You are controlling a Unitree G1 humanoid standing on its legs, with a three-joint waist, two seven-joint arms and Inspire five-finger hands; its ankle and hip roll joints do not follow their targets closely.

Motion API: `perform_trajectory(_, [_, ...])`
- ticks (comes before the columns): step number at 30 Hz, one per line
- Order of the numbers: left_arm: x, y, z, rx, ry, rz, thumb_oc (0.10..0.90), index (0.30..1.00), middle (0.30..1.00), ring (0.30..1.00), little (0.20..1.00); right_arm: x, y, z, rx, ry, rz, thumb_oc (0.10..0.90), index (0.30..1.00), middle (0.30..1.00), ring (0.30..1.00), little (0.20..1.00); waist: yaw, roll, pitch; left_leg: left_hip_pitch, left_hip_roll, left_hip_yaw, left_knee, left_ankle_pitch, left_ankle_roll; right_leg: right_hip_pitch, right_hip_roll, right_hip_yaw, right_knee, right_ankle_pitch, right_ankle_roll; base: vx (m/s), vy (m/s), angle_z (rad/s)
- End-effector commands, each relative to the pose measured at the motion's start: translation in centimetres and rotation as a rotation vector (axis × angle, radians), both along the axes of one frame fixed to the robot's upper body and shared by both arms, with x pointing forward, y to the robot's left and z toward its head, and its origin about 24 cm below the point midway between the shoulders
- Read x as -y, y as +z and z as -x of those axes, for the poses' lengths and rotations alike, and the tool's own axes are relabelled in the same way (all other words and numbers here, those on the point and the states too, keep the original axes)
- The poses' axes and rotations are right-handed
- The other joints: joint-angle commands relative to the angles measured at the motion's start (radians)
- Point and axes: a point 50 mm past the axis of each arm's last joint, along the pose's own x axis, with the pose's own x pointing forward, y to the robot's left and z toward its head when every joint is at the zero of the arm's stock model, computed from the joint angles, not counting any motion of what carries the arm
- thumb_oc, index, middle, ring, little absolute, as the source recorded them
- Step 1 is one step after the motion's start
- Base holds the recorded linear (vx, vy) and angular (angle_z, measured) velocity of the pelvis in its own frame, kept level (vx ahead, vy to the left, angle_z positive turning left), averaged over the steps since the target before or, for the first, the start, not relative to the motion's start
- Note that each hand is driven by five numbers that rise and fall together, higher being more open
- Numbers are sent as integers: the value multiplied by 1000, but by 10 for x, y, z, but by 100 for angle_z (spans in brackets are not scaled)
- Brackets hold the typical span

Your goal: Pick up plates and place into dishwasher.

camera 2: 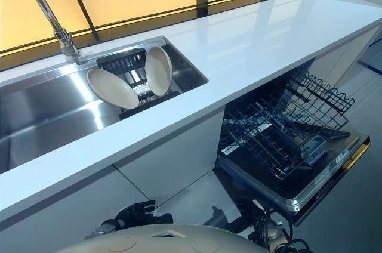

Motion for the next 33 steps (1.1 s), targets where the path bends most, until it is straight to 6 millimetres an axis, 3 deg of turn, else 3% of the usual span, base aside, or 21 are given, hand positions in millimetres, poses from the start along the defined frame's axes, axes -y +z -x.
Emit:
perform_trajectory(1, [0, 2, -11, 15, -23, 14, 800, 900, 900, 900, 900, -2, 10, -28, 124, 21, -12, 800, 900, 900, 900, 900, 20, -15, 29, 105, -108, 36, 36, -238, 69, -151, 25, 12, 16, 99, 30, 0, 0, 0])
perform_trajectory(12, [-1, 5, -17, 61, 11, 55, 800, 900, 900, 900, 900, -4, 12, -33, 127, 33, -15, 800, 900, 900, 900, 900, 11, -12, 33, 105, -106, 39, 36, -237, 69, -158, 28, 22, 25, 97, 29, 0, 0, 0])
perform_trajectory(18, [10, 20, -53, 238, -2, 128, 800, 900, 900, 900, 900, -6, 15, -39, 131, 58, -15, 800, 900, 900, 900, 900, 6, -9, 40, 104, -107, 36, 33, -233, 70, -161, 31, 27, 28, 97, 27, 0, 0, 0])
perform_trajectory(20, [21, 29, -72, 299, -85, 178, 800, 900, 900, 900, 900, -8, 17, -43, 136, 65, -17, 800, 900, 900, 900, 900, 5, -7, 43, 104, -106, 36, 29, -229, 68, -162, 32, 28, 30, 98, 27, 0, 0, 0])
perform_trajectory(26, [54, 52, -104, 384, -315, 307, 800, 900, 900, 900, 900, -14, 21, -49, 146, 113, -14, 800, 900, 900, 900, 900, -12, 2, 46, 106, -104, 41, 24, -226, 69, -170, 36, 38, 36, 100, 31, -17, 2, -7])
perform_trajectory(29, [81, 78, -124, 447, -454, 421, 800, 900, 900, 900, 900, -19, 25, -54, 157, 137, -10, 800, 900, 900, 900, 900, -22, 7, 54, 106, -102, 43, 22, -226, 71, -175, 38, 46, 41, 99, 31, -36, 3, -7])
perform_trajectory(32, [109, 127, -147, 603, -555, 626, 800, 900, 900, 900, 900, -19, 29, -57, 168, 149, -7, 800, 900, 900, 900, 900, -26, 11, 65, 108, -103, 39, 19, -225, 76, -176, 40, 51, 42, 101, 32, -34, -6, -9])
perform_trajectory(33, [119, 149, -153, 651, -537, 772, 800, 900, 900, 900, 900, -19, 30, -57, 170, 146, -6, 800, 900, 900, 900, 900, -25, 11, 68, 110, -103, 37, 17, -225, 77, -173, 40, 50, 40, 102, 33, 0, 0, 0])
